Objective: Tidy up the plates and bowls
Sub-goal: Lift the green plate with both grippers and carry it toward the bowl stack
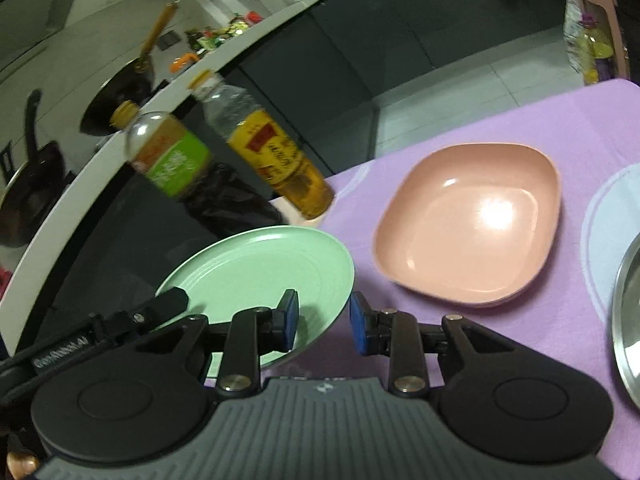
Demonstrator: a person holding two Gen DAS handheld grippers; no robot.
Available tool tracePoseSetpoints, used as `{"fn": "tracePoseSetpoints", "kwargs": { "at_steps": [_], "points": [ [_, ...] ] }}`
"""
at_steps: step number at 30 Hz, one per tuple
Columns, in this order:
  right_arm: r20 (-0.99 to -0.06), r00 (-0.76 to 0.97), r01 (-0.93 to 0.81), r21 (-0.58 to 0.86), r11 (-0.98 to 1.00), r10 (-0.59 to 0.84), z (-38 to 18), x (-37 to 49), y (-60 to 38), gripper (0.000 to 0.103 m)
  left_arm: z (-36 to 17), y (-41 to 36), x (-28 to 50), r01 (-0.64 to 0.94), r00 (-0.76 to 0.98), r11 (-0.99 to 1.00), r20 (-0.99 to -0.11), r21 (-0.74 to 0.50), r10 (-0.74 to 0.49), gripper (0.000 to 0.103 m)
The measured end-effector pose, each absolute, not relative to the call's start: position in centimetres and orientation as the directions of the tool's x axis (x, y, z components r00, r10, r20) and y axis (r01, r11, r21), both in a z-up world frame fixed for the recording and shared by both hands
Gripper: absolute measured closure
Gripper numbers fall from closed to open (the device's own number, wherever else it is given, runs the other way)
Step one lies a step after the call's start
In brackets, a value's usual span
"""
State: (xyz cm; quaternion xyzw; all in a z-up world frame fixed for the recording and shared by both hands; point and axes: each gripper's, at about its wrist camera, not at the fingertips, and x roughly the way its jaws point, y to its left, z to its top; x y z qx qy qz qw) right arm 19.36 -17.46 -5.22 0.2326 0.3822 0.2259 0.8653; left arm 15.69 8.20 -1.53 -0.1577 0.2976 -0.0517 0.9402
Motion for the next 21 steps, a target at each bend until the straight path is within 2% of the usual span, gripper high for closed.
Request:
{"fn": "tracePoseSetpoints", "kwargs": {
  "at_steps": [11, 21],
  "points": [
    [-0.563, 0.609, -0.28, 0.506, 0.816, 0.558, -3.8, 16.3, -15.4, 0.076, -3.1, 10.3, 12.6, -0.017, 0.79, 0.924, -0.572, -0.381, -0.221, 0.078],
    [-0.614, 0.59, -0.312, 0.426, 0.849, 0.524, -4.3, 14.0, -13.3, 0.076, -4.6, 11.8, 10.4, -0.037, 0.783, 0.918, -0.582, -0.394, -0.218, 0.077]
  ]
}}
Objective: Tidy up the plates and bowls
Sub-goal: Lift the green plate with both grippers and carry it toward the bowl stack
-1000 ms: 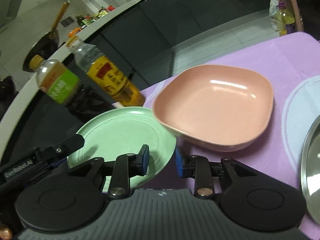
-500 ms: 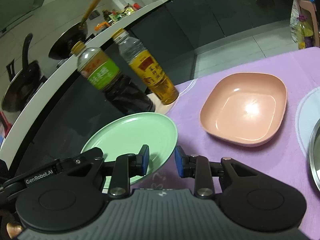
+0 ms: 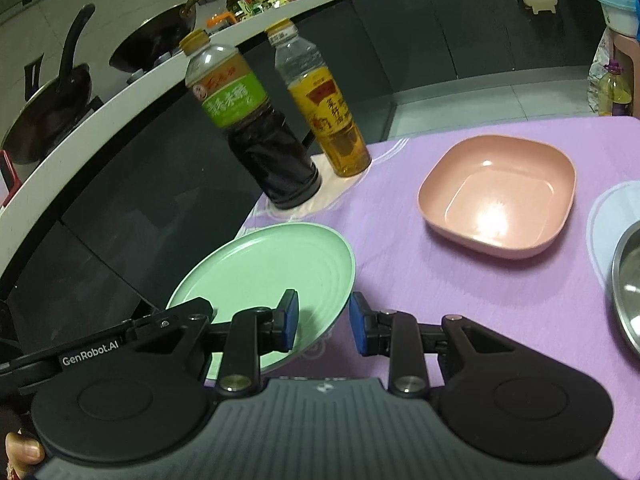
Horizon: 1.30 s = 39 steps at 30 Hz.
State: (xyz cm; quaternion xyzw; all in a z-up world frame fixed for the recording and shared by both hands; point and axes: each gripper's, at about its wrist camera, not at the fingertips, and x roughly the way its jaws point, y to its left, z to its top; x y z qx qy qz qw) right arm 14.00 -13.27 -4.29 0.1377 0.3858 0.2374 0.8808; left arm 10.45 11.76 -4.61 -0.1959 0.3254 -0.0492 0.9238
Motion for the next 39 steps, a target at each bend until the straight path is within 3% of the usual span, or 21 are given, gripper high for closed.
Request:
{"fn": "tracePoseSetpoints", "kwargs": {
  "at_steps": [39],
  "points": [
    [-0.71, 0.531, -0.275, 0.373, 0.886, 0.463, -6.9, 14.6, -11.0, 0.076, -9.1, 14.0, 10.9, -0.064, 0.689, 0.889, -0.664, -0.454, -0.289, 0.077]
  ]
}}
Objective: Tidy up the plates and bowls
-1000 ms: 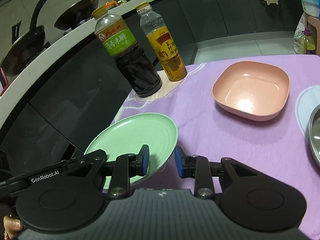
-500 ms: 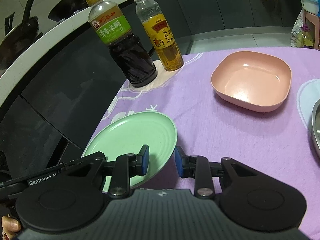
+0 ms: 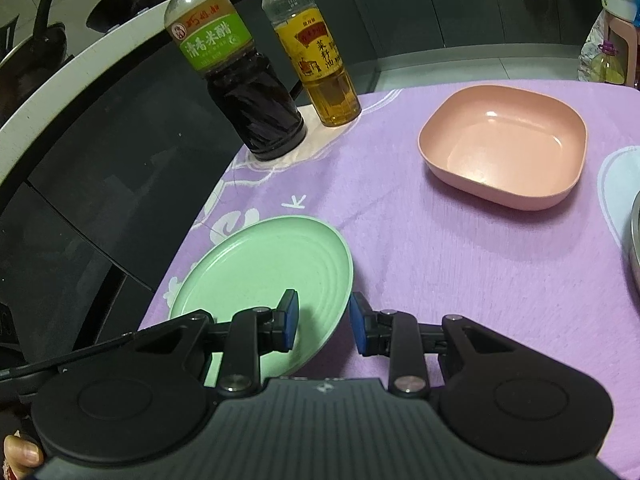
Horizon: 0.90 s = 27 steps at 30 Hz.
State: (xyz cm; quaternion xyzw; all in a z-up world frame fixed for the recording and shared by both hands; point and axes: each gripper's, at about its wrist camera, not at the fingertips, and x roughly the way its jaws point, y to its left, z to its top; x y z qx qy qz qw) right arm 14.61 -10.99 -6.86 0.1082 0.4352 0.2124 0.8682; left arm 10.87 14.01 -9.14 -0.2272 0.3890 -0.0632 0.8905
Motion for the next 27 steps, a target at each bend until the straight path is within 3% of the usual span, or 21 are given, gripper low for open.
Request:
{"fn": "tracePoseSetpoints", "kwargs": {
  "at_steps": [10, 27],
  "points": [
    [-0.714, 0.555, -0.266, 0.336, 0.904, 0.428, -7.2, 14.6, -11.0, 0.076, -9.9, 15.1, 11.0, -0.101, 0.632, 0.871, -0.707, -0.481, -0.317, 0.077],
    [-0.68, 0.592, -0.243, 0.361, 0.9, 0.433, -6.2, 14.1, -13.1, 0.076, -6.8, 13.7, 11.1, -0.074, 0.692, 0.888, -0.664, -0.454, -0.282, 0.077]
  ]
}}
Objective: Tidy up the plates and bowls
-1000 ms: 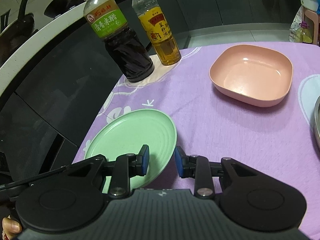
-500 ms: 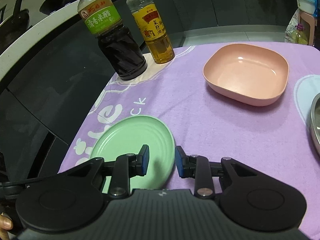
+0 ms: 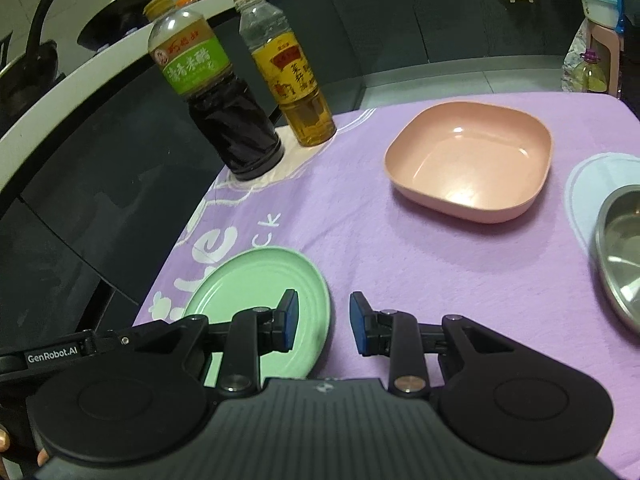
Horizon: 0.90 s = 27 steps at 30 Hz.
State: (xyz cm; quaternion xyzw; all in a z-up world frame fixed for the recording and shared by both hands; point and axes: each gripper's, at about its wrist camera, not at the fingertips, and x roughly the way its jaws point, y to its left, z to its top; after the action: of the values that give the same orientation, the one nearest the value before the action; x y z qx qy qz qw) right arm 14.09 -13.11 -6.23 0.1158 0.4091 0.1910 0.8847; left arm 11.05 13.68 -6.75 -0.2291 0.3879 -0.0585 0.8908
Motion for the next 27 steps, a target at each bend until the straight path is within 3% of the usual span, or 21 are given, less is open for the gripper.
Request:
{"fn": "tracePoseSetpoints", "kwargs": {
  "at_steps": [14, 27],
  "points": [
    [-0.618, 0.702, -0.122, 0.387, 0.914, 0.355, -4.2, 15.6, -19.8, 0.076, -3.9, 6.7, 16.4, 0.077, 0.704, 0.913, -0.627, -0.4, -0.333, 0.073],
    [-0.615, 0.726, -0.054, 0.394, 0.917, 0.307, -4.2, 18.7, -24.1, 0.076, -4.3, 2.4, 22.0, 0.097, 0.69, 0.929, -0.649, -0.356, -0.321, 0.071]
  ]
}}
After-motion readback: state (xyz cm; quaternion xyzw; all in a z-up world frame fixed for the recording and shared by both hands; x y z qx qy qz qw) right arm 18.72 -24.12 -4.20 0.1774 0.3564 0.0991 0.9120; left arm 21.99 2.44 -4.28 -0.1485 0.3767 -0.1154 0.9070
